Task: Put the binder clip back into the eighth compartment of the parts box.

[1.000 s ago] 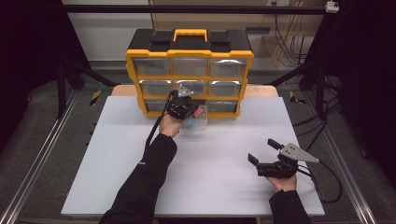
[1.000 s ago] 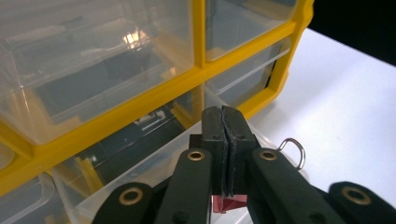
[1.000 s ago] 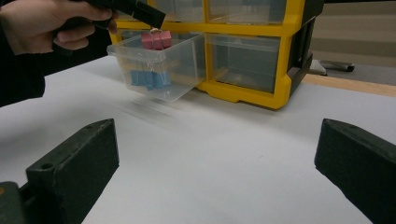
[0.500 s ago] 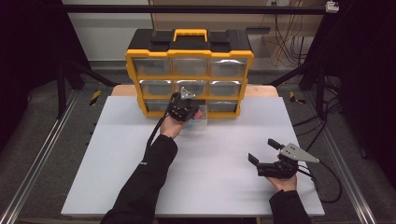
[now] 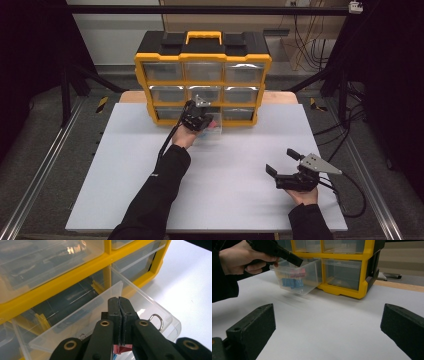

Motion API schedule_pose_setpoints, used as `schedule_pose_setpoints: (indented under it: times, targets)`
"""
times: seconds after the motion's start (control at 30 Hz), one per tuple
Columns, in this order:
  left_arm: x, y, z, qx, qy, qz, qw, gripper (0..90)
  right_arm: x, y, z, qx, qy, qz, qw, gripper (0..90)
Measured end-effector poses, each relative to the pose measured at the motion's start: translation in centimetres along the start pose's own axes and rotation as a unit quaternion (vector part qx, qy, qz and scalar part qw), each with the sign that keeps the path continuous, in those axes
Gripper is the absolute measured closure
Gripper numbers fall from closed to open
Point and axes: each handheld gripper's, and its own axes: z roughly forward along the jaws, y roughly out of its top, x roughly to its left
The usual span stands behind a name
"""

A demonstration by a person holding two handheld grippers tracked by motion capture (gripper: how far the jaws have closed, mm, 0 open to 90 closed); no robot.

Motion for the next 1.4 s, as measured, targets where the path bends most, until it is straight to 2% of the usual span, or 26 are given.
schedule_pose_setpoints:
  times: [0.1,0.13,0.23,0.3,0.43,0.53,0.7,0.8,0.9,1.0,1.07,1.1,1.27,1.4]
  targets:
    - [0.0,0.0,0.1,-0.007,0.0,-0.009,0.9999,86.2,0.0,0.0,0.0,0.0,0.001,0.0,1.0,0.4]
    - [0.1,0.1,-0.1,-0.001,-0.002,-0.004,1.0,84.7,0.0,0.0,0.0,0.0,0.001,-0.001,1.0,0.4]
    - [0.2,0.1,-0.2,-0.005,-0.005,-0.008,0.9999,80.9,0.0,0.0,0.0,-0.001,0.001,0.0,1.0,0.3]
    - [0.2,0.2,-0.6,-0.014,-0.006,-0.017,0.9997,77.2,0.0,0.0,0.0,-0.002,0.001,-0.001,1.0,0.4]
    - [0.3,0.5,-2.1,-0.04,-0.017,-0.025,0.9987,63.7,-0.1,0.0,0.0,-0.002,0.0,-0.002,1.0,0.3]
    - [0.2,0.7,-3.5,-0.069,-0.035,-0.036,0.9963,54.4,0.0,0.1,-0.1,-0.003,-0.003,0.003,1.0,0.3]
    - [-0.2,0.4,-5.9,-0.104,-0.052,-0.022,0.993,43.2,0.0,0.0,0.0,-0.002,-0.003,0.004,1.0,0.3]
    - [-0.4,0.0,-7.2,-0.123,-0.062,-0.025,0.9902,38.7,0.0,0.1,-0.1,-0.002,-0.004,0.007,1.0,0.3]
    - [-0.5,-0.5,-8.3,-0.132,-0.065,-0.019,0.9889,35.1,-0.1,0.1,-0.1,-0.007,-0.003,0.001,1.0,0.3]
    - [-0.4,-1.2,-9.3,-0.144,-0.072,-0.023,0.9867,30.3,0.1,0.1,-0.1,0.001,-0.006,0.011,0.9999,0.3]
    - [-0.3,-1.7,-9.8,-0.149,-0.075,-0.026,0.9856,26.3,0.0,0.1,-0.1,-0.002,-0.006,0.008,0.9999,0.3]
    - [-0.3,-1.9,-10.1,-0.151,-0.074,-0.026,0.9855,23.6,-0.1,0.1,0.0,-0.005,-0.005,0.001,1.0,0.3]
    - [-0.4,-3.3,-11.2,-0.156,-0.077,-0.024,0.9844,11.3,0.0,0.1,0.0,-0.002,-0.005,0.004,1.0,0.2]
    - [-0.6,-4.3,-12.0,-0.16,-0.087,-0.019,0.983,8.3,-0.1,0.1,0.0,-0.005,-0.006,0.003,1.0,0.2]
